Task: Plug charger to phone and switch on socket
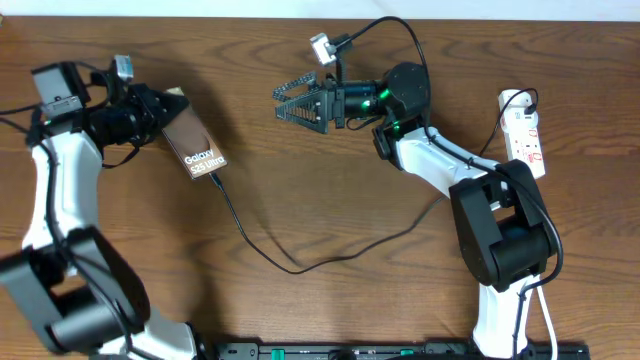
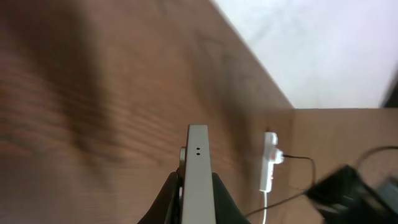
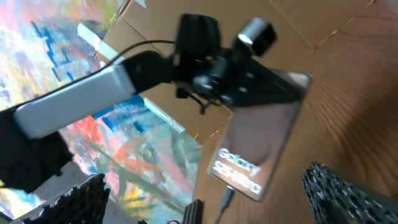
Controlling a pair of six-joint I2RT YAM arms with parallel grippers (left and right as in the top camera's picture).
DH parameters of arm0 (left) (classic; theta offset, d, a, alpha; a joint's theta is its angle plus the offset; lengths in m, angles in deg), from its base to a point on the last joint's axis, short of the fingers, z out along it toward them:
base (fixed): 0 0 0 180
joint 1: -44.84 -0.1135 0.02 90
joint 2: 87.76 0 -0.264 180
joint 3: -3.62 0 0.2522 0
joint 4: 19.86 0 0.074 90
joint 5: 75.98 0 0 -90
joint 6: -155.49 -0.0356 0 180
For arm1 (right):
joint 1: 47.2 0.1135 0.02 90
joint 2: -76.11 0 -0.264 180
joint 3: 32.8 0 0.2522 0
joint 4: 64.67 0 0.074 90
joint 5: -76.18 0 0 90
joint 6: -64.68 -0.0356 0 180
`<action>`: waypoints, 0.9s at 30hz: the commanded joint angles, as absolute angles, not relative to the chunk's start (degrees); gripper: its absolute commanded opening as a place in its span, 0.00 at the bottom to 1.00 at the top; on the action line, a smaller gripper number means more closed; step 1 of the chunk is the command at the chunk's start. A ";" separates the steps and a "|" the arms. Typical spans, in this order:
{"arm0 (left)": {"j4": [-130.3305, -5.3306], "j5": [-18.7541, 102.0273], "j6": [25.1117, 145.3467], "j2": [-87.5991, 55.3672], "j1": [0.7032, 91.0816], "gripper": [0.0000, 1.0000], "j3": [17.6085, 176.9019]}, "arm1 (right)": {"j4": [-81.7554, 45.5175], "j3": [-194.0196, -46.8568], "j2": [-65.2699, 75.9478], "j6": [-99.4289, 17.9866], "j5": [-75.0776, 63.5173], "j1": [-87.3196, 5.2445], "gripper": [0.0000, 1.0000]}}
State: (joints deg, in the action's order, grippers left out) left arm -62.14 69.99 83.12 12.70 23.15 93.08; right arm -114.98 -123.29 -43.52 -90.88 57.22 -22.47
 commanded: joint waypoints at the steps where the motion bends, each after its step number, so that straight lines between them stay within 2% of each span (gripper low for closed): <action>1: -62.33 69.64 81.39 16.88 23.17 0.07 93.65 | -114.91 -124.25 -43.15 -91.08 58.23 -22.62 0.99; 9: -62.88 68.41 81.35 24.40 23.17 0.07 93.65 | -114.93 -124.25 -43.15 -91.06 58.62 -22.62 0.99; 21: -65.61 59.43 80.30 26.12 23.17 0.07 93.65 | -114.85 -124.23 -43.15 -91.06 58.97 -22.62 0.99; 27: -66.16 59.14 79.84 26.21 23.17 0.07 93.65 | -114.74 -124.23 -43.15 -90.84 59.01 -22.62 0.99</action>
State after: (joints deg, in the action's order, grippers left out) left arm -65.87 59.10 80.63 25.88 23.15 93.08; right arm -114.78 -123.29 -43.52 -90.86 58.67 -22.49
